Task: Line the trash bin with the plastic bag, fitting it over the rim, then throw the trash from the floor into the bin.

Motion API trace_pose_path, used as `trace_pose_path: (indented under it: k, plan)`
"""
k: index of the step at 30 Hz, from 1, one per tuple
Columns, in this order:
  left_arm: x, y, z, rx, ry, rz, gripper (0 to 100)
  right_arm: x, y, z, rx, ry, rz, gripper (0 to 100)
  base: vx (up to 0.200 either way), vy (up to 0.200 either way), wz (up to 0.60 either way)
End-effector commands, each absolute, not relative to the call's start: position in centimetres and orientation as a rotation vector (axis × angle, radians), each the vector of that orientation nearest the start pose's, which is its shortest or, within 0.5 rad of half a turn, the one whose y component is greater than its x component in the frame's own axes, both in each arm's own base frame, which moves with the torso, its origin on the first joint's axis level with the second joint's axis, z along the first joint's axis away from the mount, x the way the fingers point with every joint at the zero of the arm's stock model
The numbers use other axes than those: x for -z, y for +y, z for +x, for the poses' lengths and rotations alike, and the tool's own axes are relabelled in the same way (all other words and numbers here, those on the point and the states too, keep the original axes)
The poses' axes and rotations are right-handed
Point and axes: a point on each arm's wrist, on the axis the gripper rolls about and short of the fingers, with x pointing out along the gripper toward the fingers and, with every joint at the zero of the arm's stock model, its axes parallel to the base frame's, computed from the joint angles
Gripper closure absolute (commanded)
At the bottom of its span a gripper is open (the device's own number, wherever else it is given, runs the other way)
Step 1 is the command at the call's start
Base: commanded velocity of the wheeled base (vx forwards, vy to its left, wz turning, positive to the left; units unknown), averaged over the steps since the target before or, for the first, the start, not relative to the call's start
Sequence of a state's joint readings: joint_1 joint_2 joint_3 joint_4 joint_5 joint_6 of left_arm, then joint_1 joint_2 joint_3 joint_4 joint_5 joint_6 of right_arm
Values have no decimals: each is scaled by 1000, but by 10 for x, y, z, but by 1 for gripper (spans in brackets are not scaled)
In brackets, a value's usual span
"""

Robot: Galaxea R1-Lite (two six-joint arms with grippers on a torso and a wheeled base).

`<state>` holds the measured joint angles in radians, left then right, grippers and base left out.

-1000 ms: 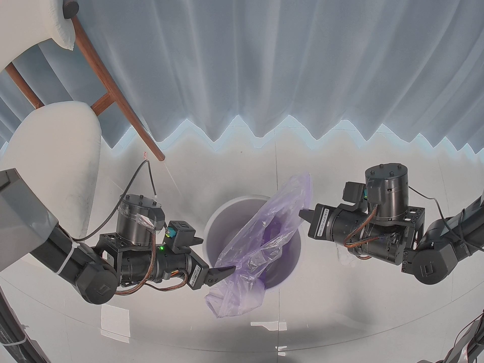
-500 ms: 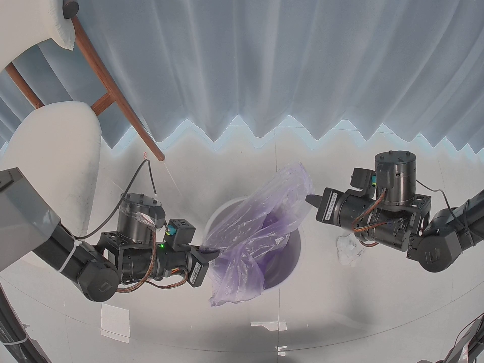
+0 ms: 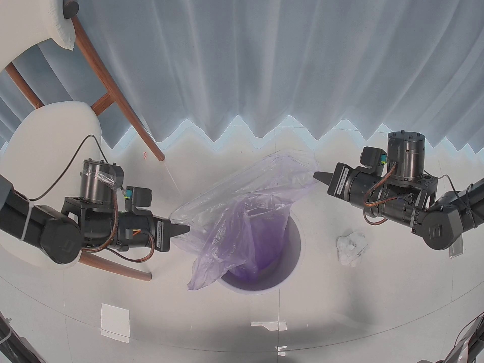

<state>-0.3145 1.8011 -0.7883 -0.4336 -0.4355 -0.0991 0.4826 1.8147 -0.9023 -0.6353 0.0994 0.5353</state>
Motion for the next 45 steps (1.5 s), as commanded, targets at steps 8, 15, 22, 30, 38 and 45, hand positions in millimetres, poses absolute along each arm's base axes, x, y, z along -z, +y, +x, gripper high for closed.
trace_pose_path:
  k: [8,15,22,30,38,45]
  plan:
    - [-175,-108,287,709,648,-496,100,-144,156,344,-438,455,454,100,0,0,0]
    - [-160,-118,308,636,734,-623,100,-129,141,374,-374,449,465,100,0,0,0]
    - [-134,-123,327,557,797,-646,100,-103,137,392,-338,486,464,100,0,0,0]
    - [-137,-124,340,527,797,-734,100,-80,140,402,-328,500,458,100,0,0,0]
    - [-156,-129,328,561,769,-757,100,-128,126,378,-330,431,540,0,0,0,0]
    - [-156,-132,323,567,779,-753,100,-149,139,315,-407,470,575,0,0,0,0]
